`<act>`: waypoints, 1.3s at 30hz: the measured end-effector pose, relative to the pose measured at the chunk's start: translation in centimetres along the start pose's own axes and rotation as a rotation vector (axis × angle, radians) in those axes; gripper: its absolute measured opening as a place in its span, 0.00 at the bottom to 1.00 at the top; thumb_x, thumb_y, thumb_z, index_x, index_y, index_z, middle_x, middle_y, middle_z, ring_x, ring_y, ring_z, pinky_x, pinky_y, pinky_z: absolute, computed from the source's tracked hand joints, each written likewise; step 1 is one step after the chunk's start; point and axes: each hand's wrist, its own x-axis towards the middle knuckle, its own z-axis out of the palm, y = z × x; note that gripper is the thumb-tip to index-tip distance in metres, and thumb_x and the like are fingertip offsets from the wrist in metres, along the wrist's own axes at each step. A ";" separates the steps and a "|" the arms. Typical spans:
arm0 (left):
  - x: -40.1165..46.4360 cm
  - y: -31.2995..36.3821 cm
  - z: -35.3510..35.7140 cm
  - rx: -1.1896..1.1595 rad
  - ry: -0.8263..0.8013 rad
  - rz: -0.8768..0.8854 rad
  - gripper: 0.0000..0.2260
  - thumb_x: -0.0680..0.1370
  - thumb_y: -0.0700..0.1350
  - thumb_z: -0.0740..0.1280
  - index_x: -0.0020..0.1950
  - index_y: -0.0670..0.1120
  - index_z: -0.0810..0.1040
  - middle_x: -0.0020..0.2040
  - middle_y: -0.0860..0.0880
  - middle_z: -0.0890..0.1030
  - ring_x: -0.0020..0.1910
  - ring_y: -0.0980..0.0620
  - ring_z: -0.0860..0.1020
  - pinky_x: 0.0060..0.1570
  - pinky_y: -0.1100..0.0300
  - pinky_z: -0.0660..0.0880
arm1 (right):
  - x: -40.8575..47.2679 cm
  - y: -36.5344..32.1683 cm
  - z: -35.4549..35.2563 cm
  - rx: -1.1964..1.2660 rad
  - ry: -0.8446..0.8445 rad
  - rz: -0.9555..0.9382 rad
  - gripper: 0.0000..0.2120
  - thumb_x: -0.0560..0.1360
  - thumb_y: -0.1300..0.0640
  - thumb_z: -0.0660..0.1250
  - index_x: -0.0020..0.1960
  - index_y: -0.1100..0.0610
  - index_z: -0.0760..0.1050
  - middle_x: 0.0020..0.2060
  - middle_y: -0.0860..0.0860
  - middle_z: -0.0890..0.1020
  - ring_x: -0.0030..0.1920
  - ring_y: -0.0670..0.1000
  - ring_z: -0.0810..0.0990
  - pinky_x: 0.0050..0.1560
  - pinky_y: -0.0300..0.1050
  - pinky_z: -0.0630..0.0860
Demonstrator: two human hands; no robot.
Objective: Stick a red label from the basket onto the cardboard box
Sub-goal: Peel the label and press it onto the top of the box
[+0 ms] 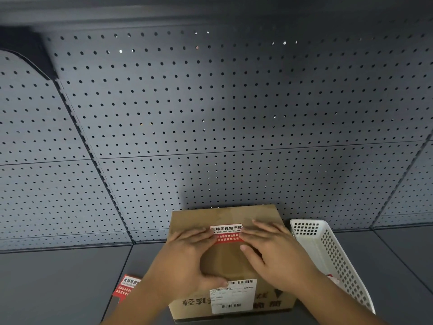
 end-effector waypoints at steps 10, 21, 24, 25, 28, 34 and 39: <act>-0.4 1.3 -0.5 0.051 -0.019 -0.007 0.43 0.65 0.78 0.65 0.76 0.58 0.69 0.74 0.58 0.73 0.72 0.50 0.69 0.72 0.43 0.65 | -0.3 -0.8 -0.2 -0.081 0.111 0.005 0.22 0.80 0.40 0.58 0.65 0.48 0.81 0.63 0.43 0.83 0.69 0.48 0.74 0.69 0.52 0.70; -0.4 2.0 1.0 0.142 0.035 -0.017 0.42 0.65 0.79 0.63 0.72 0.56 0.75 0.71 0.57 0.78 0.68 0.48 0.75 0.64 0.44 0.71 | -0.9 -1.0 0.6 -0.040 0.024 -0.065 0.27 0.82 0.35 0.50 0.75 0.45 0.70 0.74 0.39 0.73 0.77 0.45 0.62 0.73 0.49 0.52; -0.5 2.0 1.2 0.147 0.055 -0.032 0.44 0.63 0.79 0.64 0.68 0.50 0.79 0.67 0.55 0.81 0.67 0.49 0.77 0.65 0.49 0.68 | -0.9 -0.8 0.6 -0.018 0.012 -0.042 0.28 0.82 0.36 0.49 0.75 0.45 0.70 0.74 0.39 0.72 0.78 0.45 0.61 0.76 0.49 0.52; -0.6 1.9 1.3 0.156 0.064 -0.030 0.44 0.63 0.79 0.64 0.66 0.49 0.81 0.65 0.54 0.82 0.66 0.48 0.78 0.64 0.50 0.68 | -1.0 -0.7 0.6 -0.017 0.010 -0.036 0.28 0.82 0.36 0.49 0.75 0.46 0.70 0.74 0.39 0.72 0.78 0.45 0.62 0.76 0.50 0.54; -0.7 1.9 1.5 0.154 0.101 -0.024 0.44 0.62 0.78 0.65 0.63 0.45 0.83 0.62 0.50 0.84 0.64 0.48 0.80 0.66 0.48 0.69 | -1.4 0.0 0.5 -0.029 0.023 -0.019 0.27 0.82 0.37 0.50 0.73 0.46 0.74 0.71 0.40 0.76 0.76 0.46 0.66 0.75 0.52 0.61; -0.8 1.9 1.8 0.155 0.128 -0.036 0.44 0.62 0.77 0.66 0.61 0.44 0.83 0.61 0.48 0.85 0.62 0.48 0.81 0.65 0.46 0.70 | -1.6 0.4 0.8 -0.021 0.056 -0.006 0.25 0.82 0.39 0.52 0.69 0.48 0.78 0.67 0.41 0.80 0.73 0.46 0.71 0.73 0.51 0.67; -0.8 1.9 1.7 0.133 0.150 -0.037 0.42 0.62 0.77 0.67 0.59 0.44 0.84 0.60 0.48 0.85 0.62 0.48 0.81 0.64 0.49 0.72 | -1.7 0.3 0.8 -0.016 0.080 0.005 0.23 0.82 0.41 0.54 0.66 0.50 0.81 0.64 0.43 0.83 0.70 0.47 0.75 0.71 0.52 0.70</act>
